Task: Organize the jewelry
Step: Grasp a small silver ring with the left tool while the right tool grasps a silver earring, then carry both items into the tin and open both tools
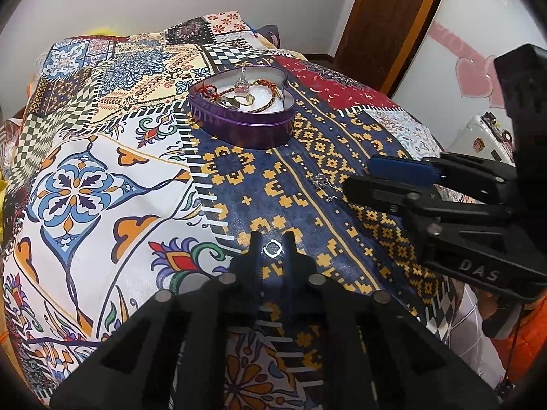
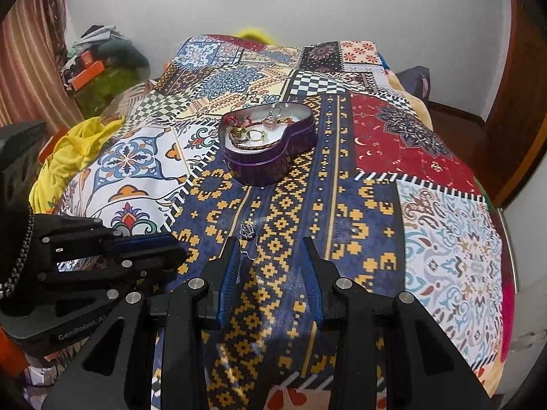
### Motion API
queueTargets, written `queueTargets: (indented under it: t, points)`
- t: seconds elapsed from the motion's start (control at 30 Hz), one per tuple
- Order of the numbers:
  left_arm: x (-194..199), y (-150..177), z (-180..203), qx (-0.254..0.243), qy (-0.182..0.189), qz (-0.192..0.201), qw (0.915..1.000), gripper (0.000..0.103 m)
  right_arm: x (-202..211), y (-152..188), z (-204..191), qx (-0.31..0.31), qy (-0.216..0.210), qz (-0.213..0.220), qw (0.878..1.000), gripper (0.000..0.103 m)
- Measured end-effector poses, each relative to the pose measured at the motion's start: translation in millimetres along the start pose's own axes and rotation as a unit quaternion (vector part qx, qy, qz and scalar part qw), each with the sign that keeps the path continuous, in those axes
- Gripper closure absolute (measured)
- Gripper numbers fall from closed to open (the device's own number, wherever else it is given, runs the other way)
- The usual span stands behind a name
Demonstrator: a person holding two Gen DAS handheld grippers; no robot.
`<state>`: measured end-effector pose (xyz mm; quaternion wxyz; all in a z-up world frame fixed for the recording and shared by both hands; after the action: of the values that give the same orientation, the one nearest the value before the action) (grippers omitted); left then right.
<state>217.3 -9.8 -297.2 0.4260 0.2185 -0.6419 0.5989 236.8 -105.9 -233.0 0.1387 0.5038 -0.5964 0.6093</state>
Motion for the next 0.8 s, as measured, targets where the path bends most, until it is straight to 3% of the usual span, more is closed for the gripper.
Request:
queueTargets:
  t: [0.3,0.37,0.43,0.47,0.8]
  points:
    - [11,-6,-10,0.011,-0.007,0.019,0.9997,0.094,-18,-4,-12,0.02,-0.01,-0.008,1.0,0.071]
    - [12,-8,-12,0.013,-0.008,0.021,0.9997,0.094,-21,-5,-14,0.031,-0.002,-0.004,1.0,0.076]
    - [13,-8,-13,0.013,-0.008,0.022,0.9996,0.094,-24,-5,-16,0.04,0.003,-0.006,0.999,0.091]
    - [13,-8,-13,0.013,-0.008,0.022,0.9996,0.094,-25,-4,-17,0.046,0.005,-0.008,0.999,0.093]
    - [22,-19,-18,0.02,-0.013,0.038,0.999,0.094,-9,-6,-26,0.051,-0.012,0.005,0.999,0.094]
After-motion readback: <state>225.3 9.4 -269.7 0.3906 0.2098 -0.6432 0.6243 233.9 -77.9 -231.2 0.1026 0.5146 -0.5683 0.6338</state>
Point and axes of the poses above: each gripper's, at about its wrist camera, not at the fingertips, and x roughly against the way its jaws point, z to its right, y to its underside, the point moved 9 cm from there along -x, roughly the way its jaws point, and after that the axes turned 10 degrees about -x, right-handed, at the moved point
